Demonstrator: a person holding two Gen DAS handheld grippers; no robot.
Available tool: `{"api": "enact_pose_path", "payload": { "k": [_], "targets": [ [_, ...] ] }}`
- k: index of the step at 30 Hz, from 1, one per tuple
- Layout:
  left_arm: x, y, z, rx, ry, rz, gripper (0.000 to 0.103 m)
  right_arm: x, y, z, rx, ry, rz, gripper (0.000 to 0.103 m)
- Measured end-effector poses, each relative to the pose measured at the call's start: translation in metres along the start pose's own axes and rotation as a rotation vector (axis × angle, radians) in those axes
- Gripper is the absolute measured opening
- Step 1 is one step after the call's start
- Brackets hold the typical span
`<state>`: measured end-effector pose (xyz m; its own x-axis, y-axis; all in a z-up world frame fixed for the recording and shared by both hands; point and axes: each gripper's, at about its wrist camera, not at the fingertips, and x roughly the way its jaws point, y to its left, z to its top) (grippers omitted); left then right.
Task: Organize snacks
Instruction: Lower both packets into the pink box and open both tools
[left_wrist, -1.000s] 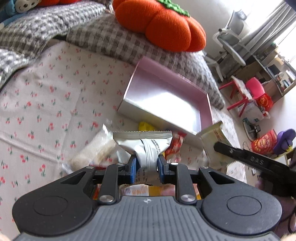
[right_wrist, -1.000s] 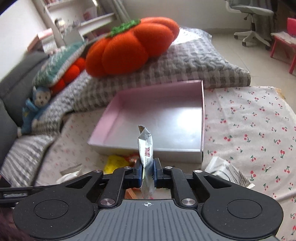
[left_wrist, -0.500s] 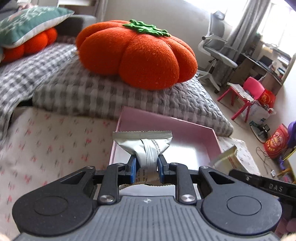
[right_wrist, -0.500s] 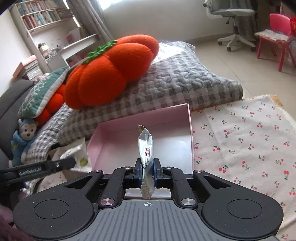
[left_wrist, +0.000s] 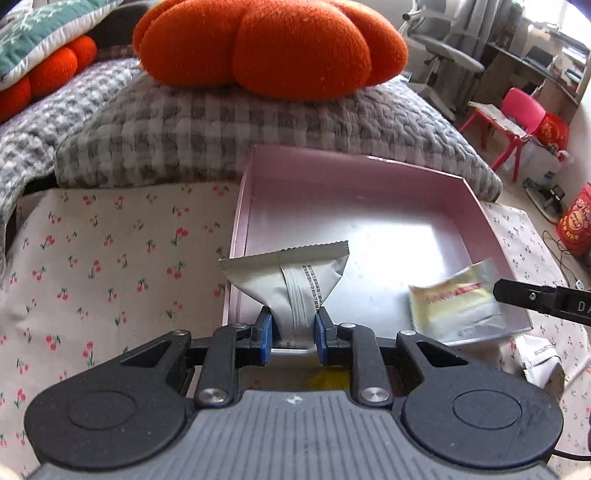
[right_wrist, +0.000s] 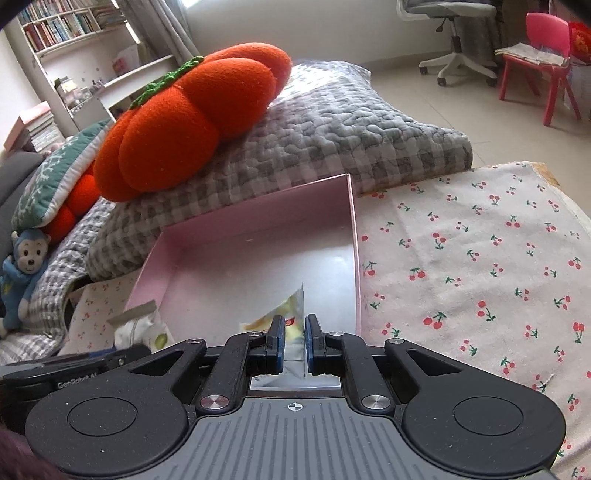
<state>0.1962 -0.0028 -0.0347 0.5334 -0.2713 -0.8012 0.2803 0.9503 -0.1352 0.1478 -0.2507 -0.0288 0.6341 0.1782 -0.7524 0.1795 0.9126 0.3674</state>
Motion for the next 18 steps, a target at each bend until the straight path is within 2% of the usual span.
{"api": "enact_pose_path", "payload": {
  "k": [8, 11, 13, 14, 16, 17, 18],
  "targets": [
    [0.003, 0.015, 0.003, -0.098, 0.087, -0.052, 0.022, -0.009, 0.003, 0.0, -0.017, -0.011, 0.008, 0.017],
    [0.004, 0.016, 0.003, -0.109, 0.087, -0.061, 0.025, -0.012, 0.003, 0.003, -0.017, -0.009, 0.015, 0.017],
    [0.003, 0.016, 0.001, -0.12, 0.062, -0.066, 0.028, -0.015, 0.002, 0.003, -0.011, -0.007, 0.019, 0.022],
    [0.002, 0.016, 0.001, -0.131, 0.044, -0.065, 0.03, -0.017, 0.002, 0.004, -0.005, -0.007, 0.022, 0.027],
    [-0.001, 0.016, -0.001, -0.152, 0.014, -0.079, 0.045, -0.02, 0.001, 0.005, 0.004, -0.007, 0.027, 0.037],
    [-0.004, 0.016, -0.001, -0.163, -0.001, -0.086, 0.056, -0.022, 0.001, 0.006, 0.007, -0.009, 0.027, 0.045],
    [-0.007, 0.014, -0.001, -0.165, -0.014, -0.089, 0.06, -0.025, 0.001, 0.006, 0.009, -0.012, 0.027, 0.051]
  ]
}}
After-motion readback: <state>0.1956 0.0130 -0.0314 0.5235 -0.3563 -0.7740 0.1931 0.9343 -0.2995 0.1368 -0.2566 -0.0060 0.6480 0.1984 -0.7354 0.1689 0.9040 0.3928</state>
